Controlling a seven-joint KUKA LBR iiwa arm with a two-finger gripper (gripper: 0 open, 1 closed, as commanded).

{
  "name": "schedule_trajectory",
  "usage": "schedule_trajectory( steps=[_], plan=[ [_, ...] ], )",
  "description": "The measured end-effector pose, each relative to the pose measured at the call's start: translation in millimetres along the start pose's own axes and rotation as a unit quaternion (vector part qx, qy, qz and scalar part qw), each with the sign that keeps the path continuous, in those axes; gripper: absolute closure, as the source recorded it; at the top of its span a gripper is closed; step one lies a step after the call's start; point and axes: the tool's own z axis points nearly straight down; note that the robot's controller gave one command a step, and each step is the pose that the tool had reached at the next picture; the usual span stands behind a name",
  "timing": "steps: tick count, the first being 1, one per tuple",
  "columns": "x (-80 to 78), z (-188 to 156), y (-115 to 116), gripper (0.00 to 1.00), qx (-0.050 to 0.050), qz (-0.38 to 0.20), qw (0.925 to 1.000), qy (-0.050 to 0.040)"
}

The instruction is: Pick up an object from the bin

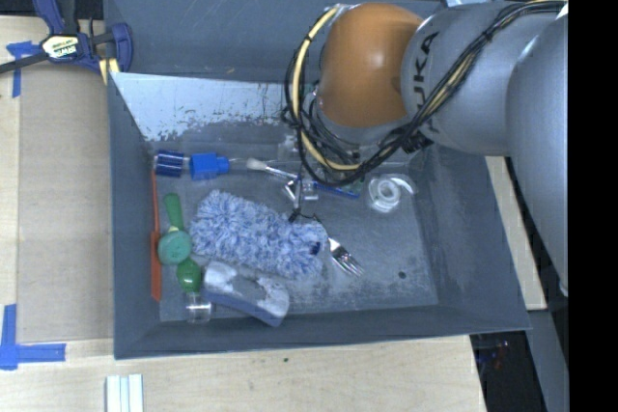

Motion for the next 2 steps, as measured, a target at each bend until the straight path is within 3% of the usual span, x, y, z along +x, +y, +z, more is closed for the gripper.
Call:
schedule_trajectory(
  steps=[1,2],
  plan=[
    [-2.1,-5,0,0.0,0.0,0.001,1.0,-0.0041],
    [32.3,58,25,0.0,0.0,-0.058,0.9983,-0.0056]
  ],
)
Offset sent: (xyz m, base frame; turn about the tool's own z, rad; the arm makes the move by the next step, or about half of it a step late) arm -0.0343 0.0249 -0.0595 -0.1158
